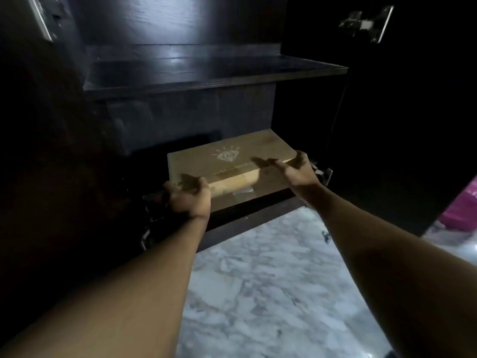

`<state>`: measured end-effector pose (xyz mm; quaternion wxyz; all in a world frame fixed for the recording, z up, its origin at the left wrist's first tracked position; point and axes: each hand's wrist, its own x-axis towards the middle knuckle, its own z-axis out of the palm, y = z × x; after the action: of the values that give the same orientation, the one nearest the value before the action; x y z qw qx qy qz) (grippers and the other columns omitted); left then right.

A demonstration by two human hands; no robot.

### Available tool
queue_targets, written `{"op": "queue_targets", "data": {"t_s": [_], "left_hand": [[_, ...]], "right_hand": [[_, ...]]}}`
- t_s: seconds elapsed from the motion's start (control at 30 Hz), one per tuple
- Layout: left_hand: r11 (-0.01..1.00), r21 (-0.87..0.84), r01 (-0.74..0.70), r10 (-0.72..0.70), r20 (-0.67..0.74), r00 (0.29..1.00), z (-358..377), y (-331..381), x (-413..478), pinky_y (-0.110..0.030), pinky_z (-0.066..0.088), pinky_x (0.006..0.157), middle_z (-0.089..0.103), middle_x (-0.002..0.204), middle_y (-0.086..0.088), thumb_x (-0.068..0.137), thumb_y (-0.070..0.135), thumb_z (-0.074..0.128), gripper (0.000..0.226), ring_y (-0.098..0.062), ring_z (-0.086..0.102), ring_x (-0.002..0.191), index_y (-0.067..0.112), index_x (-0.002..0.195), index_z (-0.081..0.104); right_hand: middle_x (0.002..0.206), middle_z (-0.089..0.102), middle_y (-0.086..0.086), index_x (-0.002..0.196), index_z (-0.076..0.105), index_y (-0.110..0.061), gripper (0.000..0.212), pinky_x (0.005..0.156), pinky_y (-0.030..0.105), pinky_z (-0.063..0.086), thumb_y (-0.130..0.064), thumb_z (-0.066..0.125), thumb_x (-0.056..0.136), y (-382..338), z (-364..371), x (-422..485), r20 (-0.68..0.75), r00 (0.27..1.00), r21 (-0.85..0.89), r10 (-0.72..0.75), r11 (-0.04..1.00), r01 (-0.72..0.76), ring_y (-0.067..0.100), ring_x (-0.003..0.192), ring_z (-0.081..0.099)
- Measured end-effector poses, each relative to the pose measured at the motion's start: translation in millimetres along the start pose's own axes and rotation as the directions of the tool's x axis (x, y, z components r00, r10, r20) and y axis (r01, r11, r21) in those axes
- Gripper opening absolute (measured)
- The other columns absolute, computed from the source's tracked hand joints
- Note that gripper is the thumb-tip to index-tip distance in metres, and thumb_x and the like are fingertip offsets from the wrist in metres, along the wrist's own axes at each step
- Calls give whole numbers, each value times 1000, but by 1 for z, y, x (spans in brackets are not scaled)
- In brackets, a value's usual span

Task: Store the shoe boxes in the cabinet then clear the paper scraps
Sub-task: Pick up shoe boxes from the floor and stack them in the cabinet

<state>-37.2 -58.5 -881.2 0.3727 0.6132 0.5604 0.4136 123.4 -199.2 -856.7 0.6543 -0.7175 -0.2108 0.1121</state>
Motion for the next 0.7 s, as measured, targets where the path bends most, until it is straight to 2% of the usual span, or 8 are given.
{"op": "queue_targets", "data": {"t_s": [0.07,0.1,0.2,0.4,0.5,0.6,0.63,0.7], "left_hand": [[999,-20,30,-31,-69,997,0,-8,16,-44,44,92,52,129,-29,83,38,68,67,-45,52,117,1,131,43],[998,-49,37,-42,-94,995,2,-13,25,-44,45,92,55,127,-28,82,38,69,66,-45,54,115,1,131,43],[995,-86,42,-56,-177,983,6,-20,52,-43,48,90,59,123,-28,82,34,69,63,-44,58,112,-1,129,45],[994,-97,47,-66,-204,977,16,-31,93,-29,45,80,65,115,-21,83,26,71,49,-35,64,106,-2,119,50],[999,-19,34,-37,-188,981,20,-33,110,-27,43,76,66,113,-20,86,27,68,46,-35,64,103,0,118,49],[993,121,-12,34,-182,983,25,-38,118,-39,46,90,55,125,-24,87,37,61,56,-42,56,111,2,128,46],[985,169,-37,69,-186,980,27,-41,116,-43,43,97,49,130,-26,85,42,56,64,-44,51,115,3,134,44],[947,293,-129,193,-200,961,32,-50,107,-49,34,106,40,138,-29,78,44,51,73,-47,40,124,3,138,43]], "right_hand": [[126,61,17,135,39,1,59,86,22,53,0,72,86,10,26,20,46,999,47,-17,999,15,19,107,64],[126,61,14,136,40,0,65,89,23,52,-3,77,82,17,39,30,74,997,34,-15,999,12,20,109,63],[122,63,9,135,45,-2,72,82,14,51,-8,84,74,32,70,51,149,988,81,-34,996,23,19,110,63],[127,61,9,138,42,-8,70,93,25,49,-10,80,80,73,109,79,219,976,139,10,989,-41,21,115,61],[128,61,6,141,41,-11,73,101,34,50,-17,81,80,83,120,86,226,974,149,31,987,-66,20,116,60],[134,57,7,145,37,-13,77,110,37,43,-20,79,81,80,127,92,174,984,138,34,989,-58,23,126,55],[141,50,9,149,32,-14,83,111,34,39,-23,79,82,78,129,91,117,993,127,21,991,-36,24,130,50],[147,38,10,151,27,-19,90,104,27,36,-33,81,80,78,130,84,-30,999,44,-24,999,26,25,131,47]]}}
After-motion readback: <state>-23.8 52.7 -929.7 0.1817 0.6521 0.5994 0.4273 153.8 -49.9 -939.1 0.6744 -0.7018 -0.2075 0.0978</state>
